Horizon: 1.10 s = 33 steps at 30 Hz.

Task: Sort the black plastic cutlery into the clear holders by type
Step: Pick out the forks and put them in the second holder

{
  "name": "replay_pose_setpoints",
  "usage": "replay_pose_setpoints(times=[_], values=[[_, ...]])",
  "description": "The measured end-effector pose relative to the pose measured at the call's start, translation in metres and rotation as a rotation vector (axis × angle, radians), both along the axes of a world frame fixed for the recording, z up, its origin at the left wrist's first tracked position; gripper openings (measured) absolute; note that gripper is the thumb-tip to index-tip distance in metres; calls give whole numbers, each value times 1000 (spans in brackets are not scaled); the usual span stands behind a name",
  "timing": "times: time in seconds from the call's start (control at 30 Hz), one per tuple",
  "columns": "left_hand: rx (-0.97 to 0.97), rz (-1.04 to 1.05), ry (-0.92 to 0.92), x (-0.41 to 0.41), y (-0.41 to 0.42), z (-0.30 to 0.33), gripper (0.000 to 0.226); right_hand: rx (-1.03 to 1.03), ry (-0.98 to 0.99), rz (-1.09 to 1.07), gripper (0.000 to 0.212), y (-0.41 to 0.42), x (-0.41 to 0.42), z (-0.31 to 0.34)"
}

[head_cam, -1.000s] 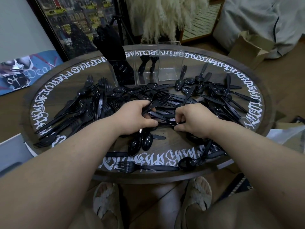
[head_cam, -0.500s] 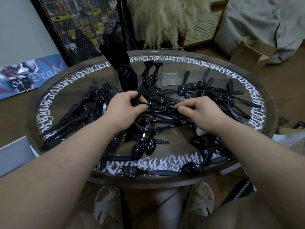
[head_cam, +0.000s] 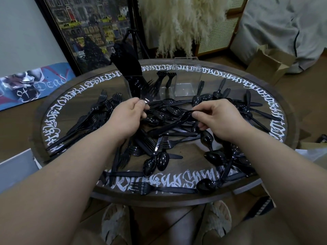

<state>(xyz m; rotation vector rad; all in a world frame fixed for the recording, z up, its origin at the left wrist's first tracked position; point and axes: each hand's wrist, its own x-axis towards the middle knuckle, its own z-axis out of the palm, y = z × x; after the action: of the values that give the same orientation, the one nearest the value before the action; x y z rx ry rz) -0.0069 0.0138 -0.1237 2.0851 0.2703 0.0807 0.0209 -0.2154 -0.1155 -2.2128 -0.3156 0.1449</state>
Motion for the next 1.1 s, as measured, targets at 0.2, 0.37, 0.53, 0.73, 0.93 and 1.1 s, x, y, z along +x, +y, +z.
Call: replay_pose_setpoints(times=[0.2, 0.37, 0.53, 0.73, 0.93, 1.1], values=[[27, -198, 81, -8, -14, 3, 22, 59, -81, 62, 9, 22, -3, 0], [-142, -277, 205, -11, -25, 3, 23, 215, -93, -45, 13, 30, 2, -2], [-118, -319, 144, -11, -29, 3, 30, 247, -137, -130, 25, 35, 5, -6], [74, -404, 116, -10, -30, 5, 27, 175, -173, -183, 28, 33, 8, -11], [19, -405, 157, -13, -33, 8, 32, 207, -158, -133, 30, 37, 6, -13], [-4, -418, 153, -14, -35, 9, 34, 190, -113, -86, 24, 43, 5, -11]])
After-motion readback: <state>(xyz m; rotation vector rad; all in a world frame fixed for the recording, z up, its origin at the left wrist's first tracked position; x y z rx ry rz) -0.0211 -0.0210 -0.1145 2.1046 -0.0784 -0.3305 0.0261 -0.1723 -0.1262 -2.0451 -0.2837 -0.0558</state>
